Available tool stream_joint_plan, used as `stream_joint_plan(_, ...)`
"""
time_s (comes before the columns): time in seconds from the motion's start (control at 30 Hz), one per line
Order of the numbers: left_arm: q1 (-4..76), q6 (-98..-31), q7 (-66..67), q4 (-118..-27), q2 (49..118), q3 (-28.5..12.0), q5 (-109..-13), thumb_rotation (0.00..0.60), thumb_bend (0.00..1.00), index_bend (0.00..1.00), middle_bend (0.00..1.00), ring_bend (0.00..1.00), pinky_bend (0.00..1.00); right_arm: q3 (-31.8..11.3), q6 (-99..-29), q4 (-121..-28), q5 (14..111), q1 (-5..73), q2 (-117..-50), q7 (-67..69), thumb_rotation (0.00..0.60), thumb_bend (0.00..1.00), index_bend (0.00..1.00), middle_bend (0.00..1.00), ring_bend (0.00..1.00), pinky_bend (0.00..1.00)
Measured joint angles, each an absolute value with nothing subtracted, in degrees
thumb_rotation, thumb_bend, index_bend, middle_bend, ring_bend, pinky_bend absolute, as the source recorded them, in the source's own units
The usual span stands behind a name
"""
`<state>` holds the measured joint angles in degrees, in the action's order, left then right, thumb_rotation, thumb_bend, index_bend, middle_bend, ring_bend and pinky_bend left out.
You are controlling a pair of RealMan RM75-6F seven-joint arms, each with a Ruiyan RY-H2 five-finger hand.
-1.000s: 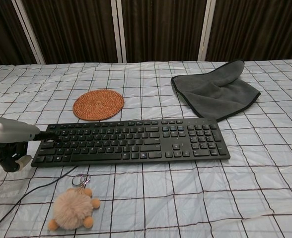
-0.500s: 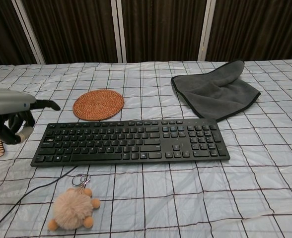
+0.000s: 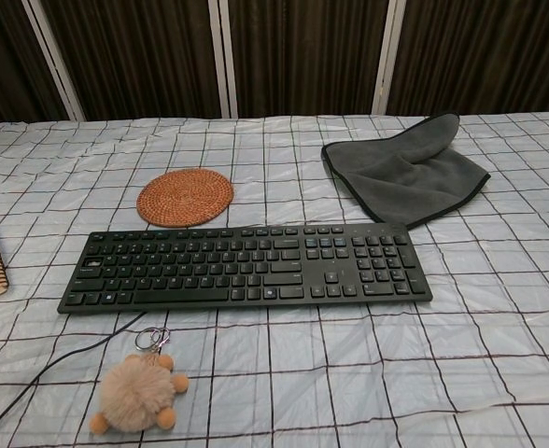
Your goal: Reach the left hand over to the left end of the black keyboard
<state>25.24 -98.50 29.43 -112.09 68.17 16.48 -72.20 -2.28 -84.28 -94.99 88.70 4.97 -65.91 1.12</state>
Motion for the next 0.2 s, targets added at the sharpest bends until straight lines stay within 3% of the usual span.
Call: stream_joint_plan(0.2, 17.8, -105.3, 21.4, -102.7, 68.8, 17.7, -79.5, 0.600, 0.00, 0.00, 0.00, 0.00, 0.00, -2.1, -84.9, -94.0, 89.7, 4.9, -66.4, 0.6, 0.600, 0.04, 0.06, 0.00, 0.00, 0.00)
